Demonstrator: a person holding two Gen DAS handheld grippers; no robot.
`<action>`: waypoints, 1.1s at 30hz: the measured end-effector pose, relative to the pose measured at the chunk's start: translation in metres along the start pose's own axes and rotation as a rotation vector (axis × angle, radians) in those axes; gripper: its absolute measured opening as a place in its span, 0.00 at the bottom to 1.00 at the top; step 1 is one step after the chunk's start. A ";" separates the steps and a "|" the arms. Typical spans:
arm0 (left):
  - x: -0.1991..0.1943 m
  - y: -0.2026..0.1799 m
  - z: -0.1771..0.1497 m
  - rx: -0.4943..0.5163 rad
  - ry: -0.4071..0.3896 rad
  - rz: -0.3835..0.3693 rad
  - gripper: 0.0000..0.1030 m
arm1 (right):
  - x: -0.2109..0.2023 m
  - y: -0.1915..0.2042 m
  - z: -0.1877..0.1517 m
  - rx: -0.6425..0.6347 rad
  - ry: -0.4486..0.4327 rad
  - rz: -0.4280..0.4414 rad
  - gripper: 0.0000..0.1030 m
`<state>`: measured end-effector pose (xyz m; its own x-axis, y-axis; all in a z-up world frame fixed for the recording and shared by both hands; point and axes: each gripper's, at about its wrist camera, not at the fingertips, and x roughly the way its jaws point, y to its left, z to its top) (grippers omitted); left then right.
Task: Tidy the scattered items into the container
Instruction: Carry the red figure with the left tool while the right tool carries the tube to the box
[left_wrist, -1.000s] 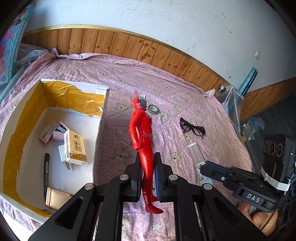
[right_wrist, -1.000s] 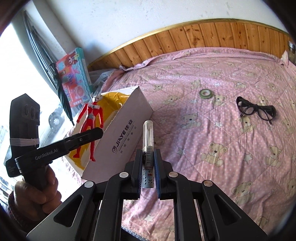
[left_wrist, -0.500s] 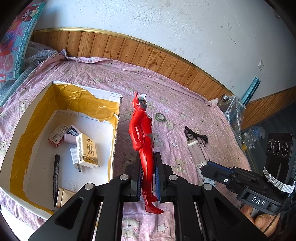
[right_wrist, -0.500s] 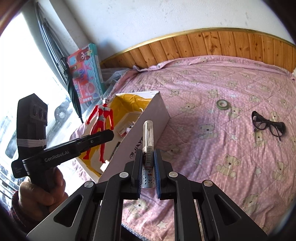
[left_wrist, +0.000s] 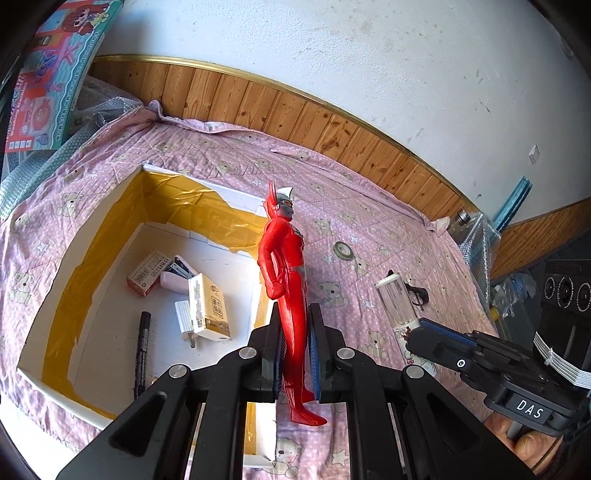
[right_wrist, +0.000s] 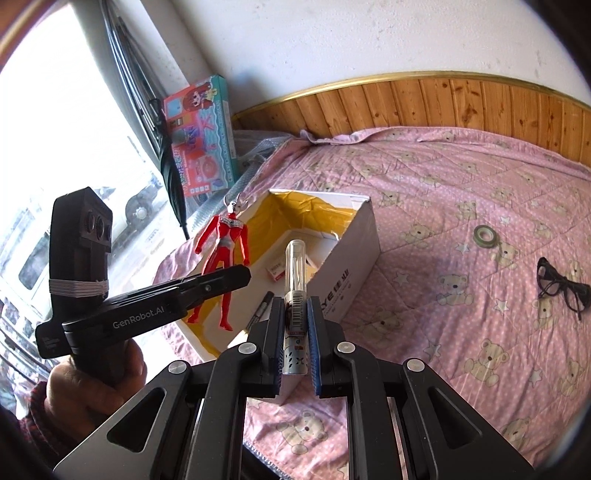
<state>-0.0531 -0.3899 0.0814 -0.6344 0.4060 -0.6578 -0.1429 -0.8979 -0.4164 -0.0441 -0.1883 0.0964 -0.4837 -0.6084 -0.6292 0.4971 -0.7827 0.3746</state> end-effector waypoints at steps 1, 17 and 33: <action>-0.001 0.004 0.002 -0.004 -0.003 0.002 0.12 | 0.002 0.003 0.002 -0.008 0.000 0.005 0.12; -0.009 0.063 0.006 -0.089 -0.008 0.109 0.12 | 0.057 0.046 0.031 -0.116 0.037 0.053 0.12; 0.029 0.090 0.011 -0.103 0.126 0.196 0.12 | 0.165 0.025 0.069 -0.123 0.183 -0.027 0.12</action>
<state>-0.0928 -0.4606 0.0322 -0.5414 0.2500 -0.8028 0.0555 -0.9421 -0.3308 -0.1614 -0.3173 0.0494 -0.3653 -0.5446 -0.7550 0.5749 -0.7699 0.2771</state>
